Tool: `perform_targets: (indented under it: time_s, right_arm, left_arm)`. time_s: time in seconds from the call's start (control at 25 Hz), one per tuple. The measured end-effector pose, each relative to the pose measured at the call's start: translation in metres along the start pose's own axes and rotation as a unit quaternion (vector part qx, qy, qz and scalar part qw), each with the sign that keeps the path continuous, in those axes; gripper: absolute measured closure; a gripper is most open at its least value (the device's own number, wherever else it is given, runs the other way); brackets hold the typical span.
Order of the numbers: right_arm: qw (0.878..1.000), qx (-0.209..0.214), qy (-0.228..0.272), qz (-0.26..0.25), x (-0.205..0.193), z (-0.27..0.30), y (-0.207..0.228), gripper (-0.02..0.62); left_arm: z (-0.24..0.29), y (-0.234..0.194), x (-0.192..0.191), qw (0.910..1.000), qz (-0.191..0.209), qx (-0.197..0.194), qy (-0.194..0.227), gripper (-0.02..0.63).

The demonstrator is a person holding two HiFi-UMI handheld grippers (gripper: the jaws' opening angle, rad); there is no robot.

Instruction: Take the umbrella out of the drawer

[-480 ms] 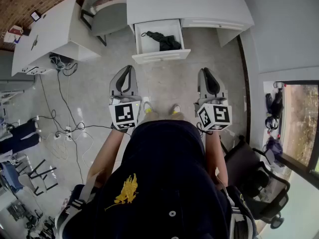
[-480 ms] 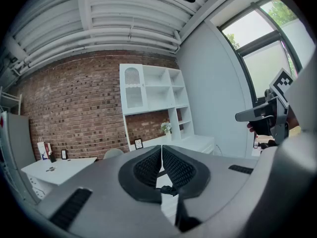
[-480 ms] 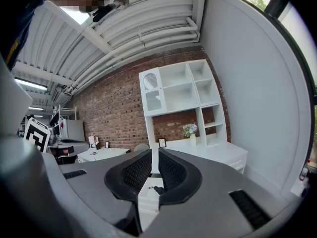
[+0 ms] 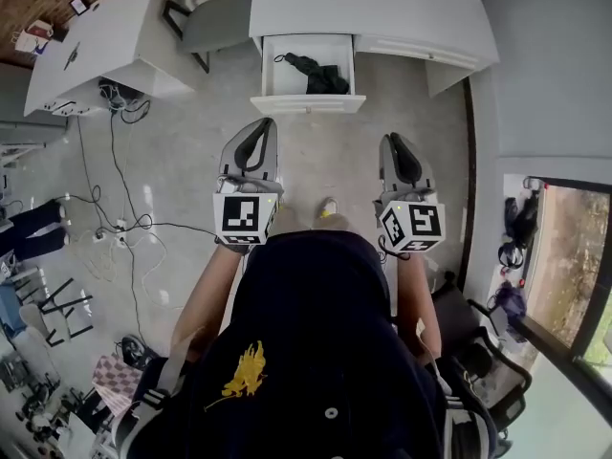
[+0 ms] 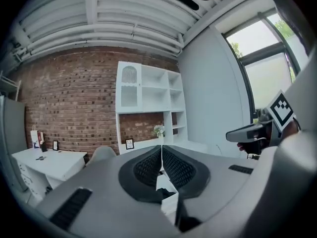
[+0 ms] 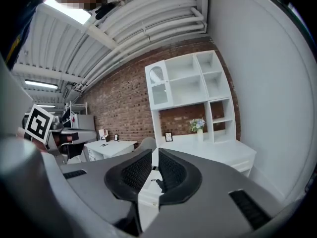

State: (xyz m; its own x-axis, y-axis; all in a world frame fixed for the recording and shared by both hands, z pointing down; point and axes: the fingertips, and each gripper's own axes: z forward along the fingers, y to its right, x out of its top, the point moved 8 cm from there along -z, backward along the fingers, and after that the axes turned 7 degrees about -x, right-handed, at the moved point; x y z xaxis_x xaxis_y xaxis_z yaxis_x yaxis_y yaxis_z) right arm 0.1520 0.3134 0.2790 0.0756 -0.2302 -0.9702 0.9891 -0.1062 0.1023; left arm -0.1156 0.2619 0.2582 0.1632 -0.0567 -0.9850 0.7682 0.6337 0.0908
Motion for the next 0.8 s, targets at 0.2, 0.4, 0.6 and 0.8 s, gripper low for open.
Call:
perform_targets:
  time_s: [0.2,0.4,0.6,0.8]
  right_arm:
    - [0.999,0.018,-0.025,-0.015,-0.013,-0.002,0.026,0.537]
    - [0.999,0.026,-0.036,-0.029,-0.019,-0.006,0.046,0.537]
    - [0.999,0.033,-0.030,-0.020,-0.021,-0.008,0.063,0.535]
    - [0.998,0.037,-0.037,-0.029,-0.029,-0.006,0.071,0.535]
  left_arm:
    - [-0.001,0.019,-0.012,0.9995,0.011,0.015,-0.027,0.584]
    - [0.009,0.033,-0.019,0.9985,-0.005,0.028,-0.046,0.584]
    - [0.021,0.052,-0.007,0.9983,0.017,0.033,-0.045,0.584]
    - [0.022,0.054,-0.001,0.9974,0.038,0.022,-0.057,0.584]
